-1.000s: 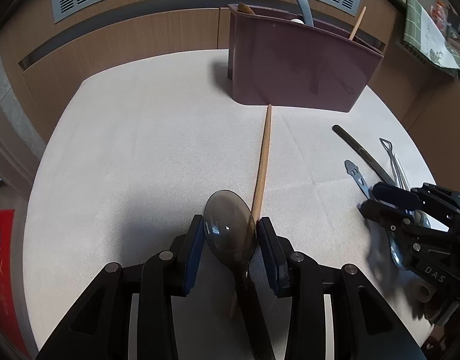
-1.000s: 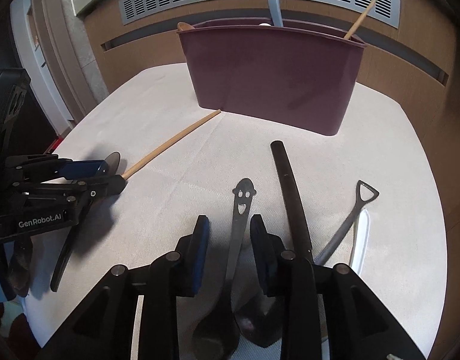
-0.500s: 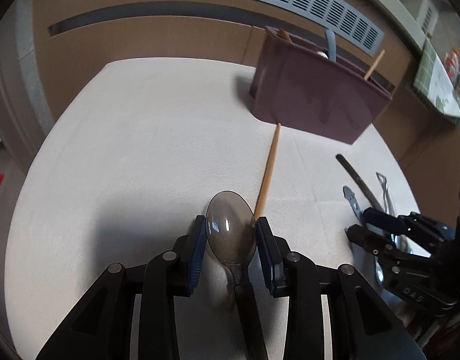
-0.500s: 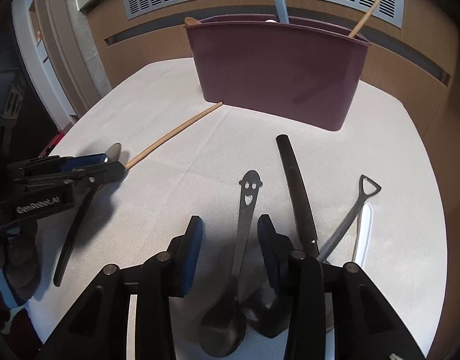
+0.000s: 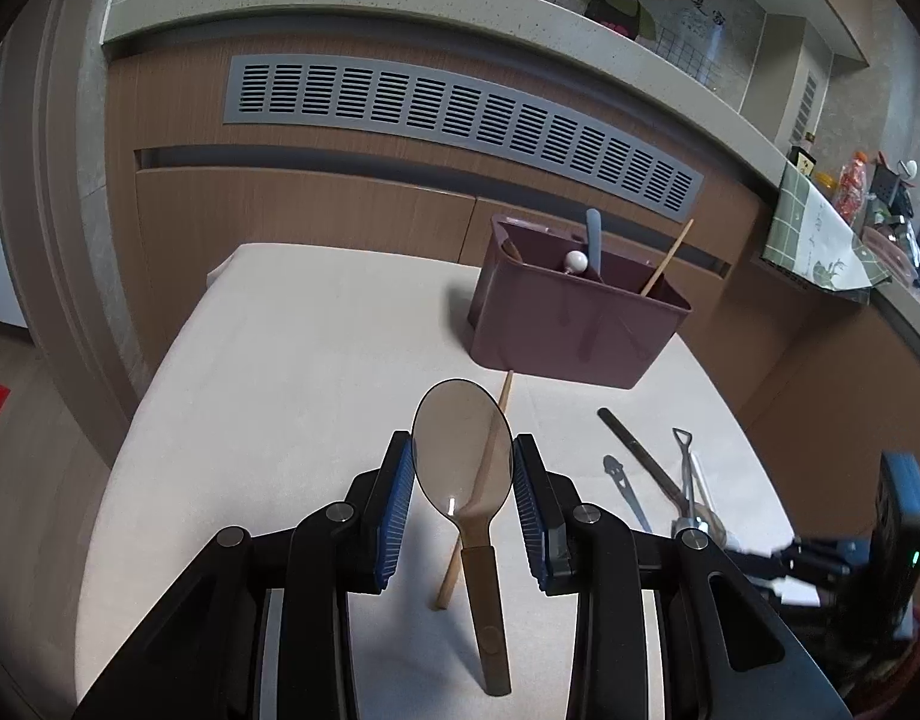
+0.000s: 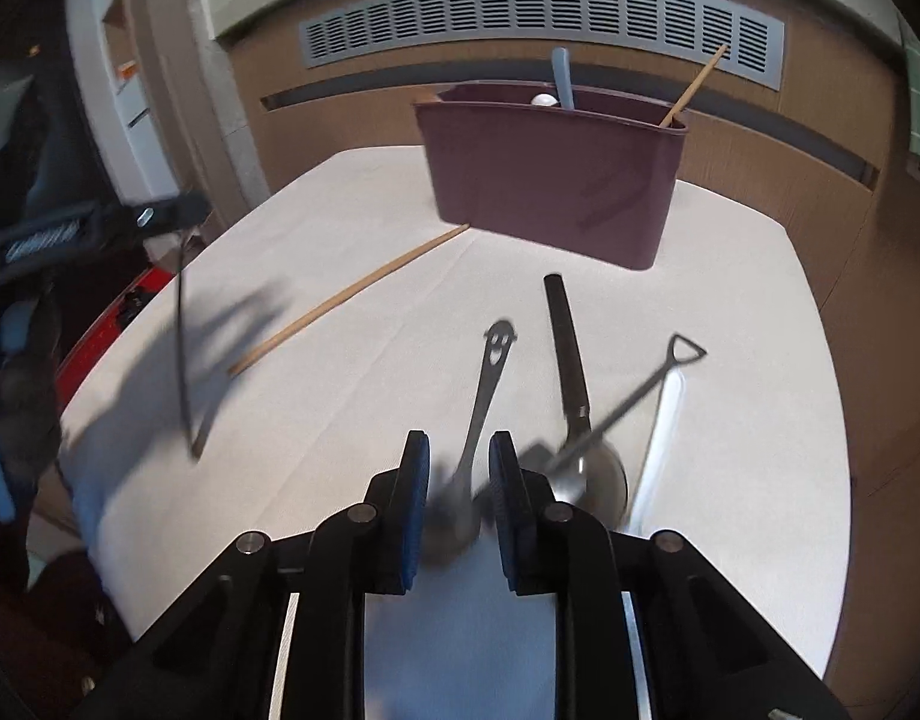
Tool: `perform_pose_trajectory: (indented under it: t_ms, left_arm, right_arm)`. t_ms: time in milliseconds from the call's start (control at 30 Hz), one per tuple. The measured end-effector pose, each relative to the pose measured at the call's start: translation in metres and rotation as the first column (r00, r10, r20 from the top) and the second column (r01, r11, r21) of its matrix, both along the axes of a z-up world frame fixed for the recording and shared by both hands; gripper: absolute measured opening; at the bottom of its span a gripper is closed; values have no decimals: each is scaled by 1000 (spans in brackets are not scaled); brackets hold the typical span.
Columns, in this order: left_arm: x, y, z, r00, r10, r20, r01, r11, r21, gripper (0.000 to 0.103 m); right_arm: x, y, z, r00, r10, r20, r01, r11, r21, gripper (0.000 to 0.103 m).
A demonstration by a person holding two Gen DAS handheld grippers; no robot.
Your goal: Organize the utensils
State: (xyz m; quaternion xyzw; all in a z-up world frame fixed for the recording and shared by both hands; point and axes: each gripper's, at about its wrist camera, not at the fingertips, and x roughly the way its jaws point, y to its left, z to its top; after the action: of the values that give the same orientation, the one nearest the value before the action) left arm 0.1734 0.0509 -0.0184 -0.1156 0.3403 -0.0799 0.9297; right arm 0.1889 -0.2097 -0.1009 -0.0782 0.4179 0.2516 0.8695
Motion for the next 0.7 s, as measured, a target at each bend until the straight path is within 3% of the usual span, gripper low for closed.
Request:
perform_pose_trajectory:
  t_ms: [133,267,533,700]
  left_arm:
    - [-2,0,-2,1000,-4,-9,4,1000,-16,34]
    - [-4,-4,-1,1000,-7,-10,7,1000,-17,34]
    - [-8,-1,-3,1000,6,-21,-7,1000,-22,34]
    - [-6,2,-8,999,9,-38,-11,999,-40,34]
  right_arm:
    - [-28,-13,-13,999,-6,-50,3,997,-75,19]
    - [-34,-16,-26,994,-26,-108,20,998,-62,24]
    - [-4,5,-28,991,-73,-112,74,997,3,32]
    - [-2,26,-31,998,-58,-28,55,994,-96,33]
